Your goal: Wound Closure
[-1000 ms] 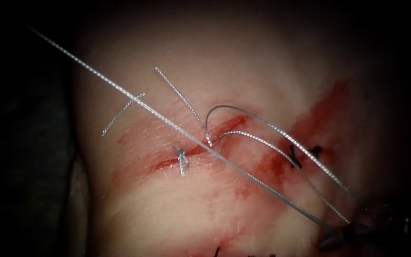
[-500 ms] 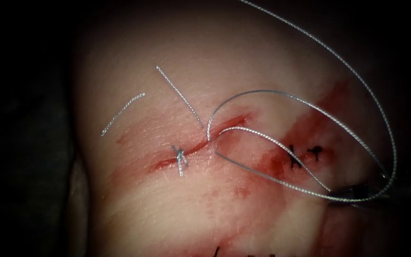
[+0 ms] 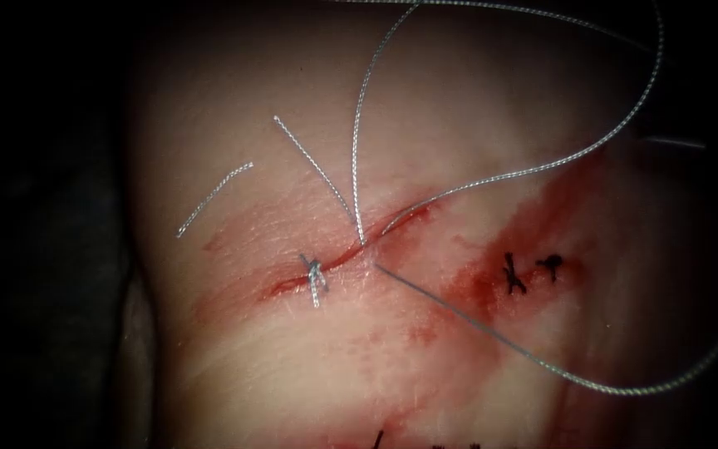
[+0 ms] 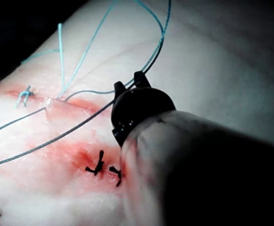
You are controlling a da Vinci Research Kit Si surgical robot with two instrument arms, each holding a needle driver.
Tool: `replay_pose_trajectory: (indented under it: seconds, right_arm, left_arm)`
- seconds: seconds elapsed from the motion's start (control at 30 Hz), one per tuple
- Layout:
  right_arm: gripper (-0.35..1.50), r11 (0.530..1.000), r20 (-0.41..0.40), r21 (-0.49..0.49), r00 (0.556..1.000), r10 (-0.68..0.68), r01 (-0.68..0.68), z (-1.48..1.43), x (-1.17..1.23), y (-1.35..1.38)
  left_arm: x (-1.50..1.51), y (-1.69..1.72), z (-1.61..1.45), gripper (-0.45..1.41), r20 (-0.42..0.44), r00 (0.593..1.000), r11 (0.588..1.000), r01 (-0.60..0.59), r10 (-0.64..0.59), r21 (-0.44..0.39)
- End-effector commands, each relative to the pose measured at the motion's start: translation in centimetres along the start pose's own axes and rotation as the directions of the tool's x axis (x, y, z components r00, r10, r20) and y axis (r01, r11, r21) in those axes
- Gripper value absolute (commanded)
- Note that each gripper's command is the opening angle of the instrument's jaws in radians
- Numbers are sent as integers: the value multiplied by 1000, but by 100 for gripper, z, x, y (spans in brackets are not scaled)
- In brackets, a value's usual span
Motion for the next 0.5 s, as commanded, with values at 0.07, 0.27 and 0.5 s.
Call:
replay_pose_trajectory:
  seconds: [0.07, 0.27, 0.5]
  right_arm:
    - [22, 1000, 13, -29, 1000, 11, -10, -5, -12, 12]
    - [91, 996, 37, -91, 999, 27, -24, -28, -26, 34]
    - [89, 994, -3, -22, 995, 104, -104, -56, -24, 3]
  left_arm:
    - [-1, -4, 1, -45, 1, 1000, 1000, 7, -7, -5]
    - [-1, -3, -1, -45, 26, 999, 999, 24, -23, -23]
    - [-2, -2, -7, -45, 24, 999, 999, 30, -30, -10]
